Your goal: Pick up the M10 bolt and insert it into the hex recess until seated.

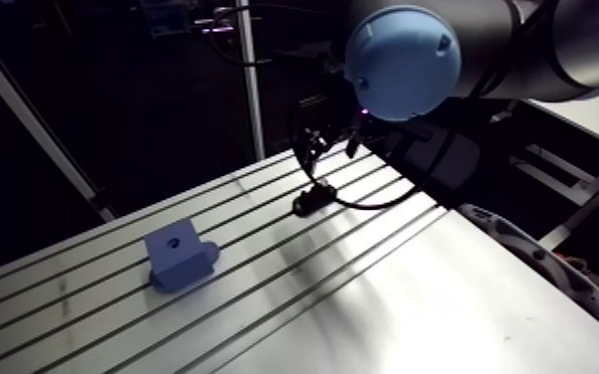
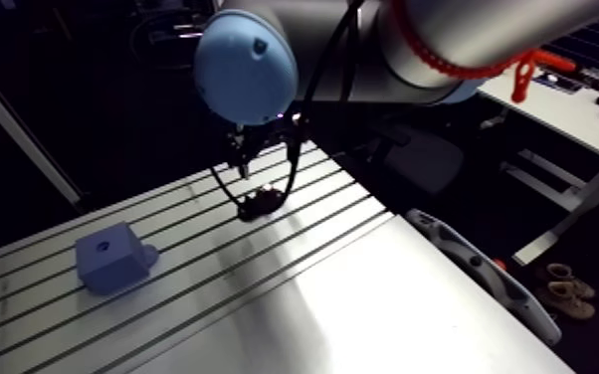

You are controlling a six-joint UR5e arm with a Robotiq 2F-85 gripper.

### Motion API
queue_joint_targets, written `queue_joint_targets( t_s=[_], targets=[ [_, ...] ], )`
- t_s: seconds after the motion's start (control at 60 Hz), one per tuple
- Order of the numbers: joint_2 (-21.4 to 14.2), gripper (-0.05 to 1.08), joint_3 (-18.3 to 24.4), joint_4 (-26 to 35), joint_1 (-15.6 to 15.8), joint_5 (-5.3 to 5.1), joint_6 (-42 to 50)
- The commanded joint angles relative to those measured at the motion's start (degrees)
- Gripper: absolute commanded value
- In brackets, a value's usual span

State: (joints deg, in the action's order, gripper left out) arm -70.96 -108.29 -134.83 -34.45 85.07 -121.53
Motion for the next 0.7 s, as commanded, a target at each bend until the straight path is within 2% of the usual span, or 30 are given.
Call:
queue_joint_targets(
  t_s=[0.017,0.3,0.617,0.7],
  targets=[
    [-0.2,0.03,-1.3,-2.4,0.1,0.06,3.5],
    [1.3,0.04,-1.7,-2.4,0.2,-0.12,3.8],
    [1.8,0.21,-1.2,-2.7,0.2,-0.46,4.1],
    [1.8,0.28,-1.2,-2.8,0.2,-0.56,4.6]
  ],
)
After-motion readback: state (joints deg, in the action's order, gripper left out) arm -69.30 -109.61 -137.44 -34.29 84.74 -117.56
